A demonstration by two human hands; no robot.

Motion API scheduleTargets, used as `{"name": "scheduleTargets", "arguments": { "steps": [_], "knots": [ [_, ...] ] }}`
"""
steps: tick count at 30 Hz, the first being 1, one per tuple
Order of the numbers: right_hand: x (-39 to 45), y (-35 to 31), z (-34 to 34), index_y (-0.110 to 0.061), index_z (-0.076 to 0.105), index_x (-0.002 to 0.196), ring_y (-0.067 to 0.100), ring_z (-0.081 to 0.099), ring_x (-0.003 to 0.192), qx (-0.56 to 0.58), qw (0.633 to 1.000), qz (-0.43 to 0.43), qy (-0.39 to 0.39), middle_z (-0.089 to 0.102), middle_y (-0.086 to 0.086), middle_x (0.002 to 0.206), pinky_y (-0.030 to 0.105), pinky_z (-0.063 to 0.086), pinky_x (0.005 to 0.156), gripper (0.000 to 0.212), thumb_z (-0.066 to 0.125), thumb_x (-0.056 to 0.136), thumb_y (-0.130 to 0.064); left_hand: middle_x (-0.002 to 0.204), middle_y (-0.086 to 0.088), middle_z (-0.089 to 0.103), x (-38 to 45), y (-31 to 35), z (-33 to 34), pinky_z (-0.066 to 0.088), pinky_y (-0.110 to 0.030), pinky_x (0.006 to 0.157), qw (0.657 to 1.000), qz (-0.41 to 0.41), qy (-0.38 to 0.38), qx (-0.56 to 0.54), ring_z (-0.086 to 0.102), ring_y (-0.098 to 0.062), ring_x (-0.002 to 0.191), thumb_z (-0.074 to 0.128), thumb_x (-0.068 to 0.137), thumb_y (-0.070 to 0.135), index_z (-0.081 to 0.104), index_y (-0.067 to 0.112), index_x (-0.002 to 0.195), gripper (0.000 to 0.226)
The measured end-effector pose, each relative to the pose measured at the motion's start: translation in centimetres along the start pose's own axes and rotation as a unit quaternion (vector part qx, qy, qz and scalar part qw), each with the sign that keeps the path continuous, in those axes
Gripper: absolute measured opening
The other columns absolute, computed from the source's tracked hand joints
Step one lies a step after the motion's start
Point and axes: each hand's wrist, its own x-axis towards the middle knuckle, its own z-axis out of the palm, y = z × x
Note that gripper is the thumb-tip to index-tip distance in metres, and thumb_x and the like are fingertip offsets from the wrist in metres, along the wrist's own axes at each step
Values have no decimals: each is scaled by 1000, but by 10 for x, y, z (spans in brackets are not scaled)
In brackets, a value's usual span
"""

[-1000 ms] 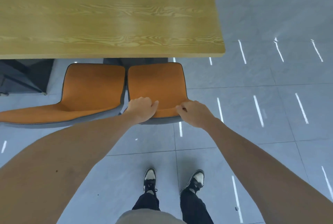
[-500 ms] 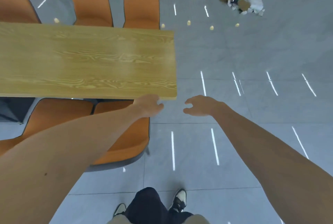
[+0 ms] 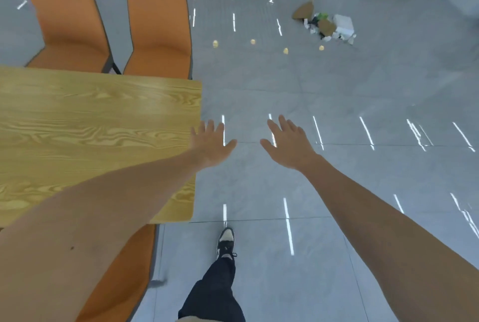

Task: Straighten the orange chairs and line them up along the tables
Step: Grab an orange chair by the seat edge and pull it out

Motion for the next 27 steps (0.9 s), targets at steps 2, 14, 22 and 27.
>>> {"name": "scheduleTargets", "arguments": {
  "steps": [2,14,22,27],
  "knots": [
    [42,14,-2,-18,22,157,37,20,148,22,999,19,15,15,17,164,52,22,118,68,36,100,-54,171,-11,5,47,10,-4,3,-56,124,1000,3,3,2,0,-33,157,24,101,66,12,20,163,79],
    [316,90,-24,-27,10,159,32,-1,153,27,992,-35,-117,-2,8,167,56,7,121,70,27,99,-61,170,-16,-1,292,9,-70,5,-56,125,998,-59,20,-17,-1,-35,157,20,100,68,12,19,163,80],
    [536,127,-45,-28,14,159,35,2,152,-8,967,-116,-227,-3,7,167,55,11,120,70,29,99,-62,152,-7,43,474,9,-121,33,-46,114,982,-154,-80,-75,37,-29,142,32,98,68,42,19,150,73],
    [668,125,-84,-25,25,156,34,21,147,-35,951,-179,-251,18,8,163,51,24,116,69,34,98,-61,153,-5,44,570,-2,-177,41,-45,108,969,-205,-65,-122,48,-28,135,36,97,68,40,20,153,73]
  ]
}}
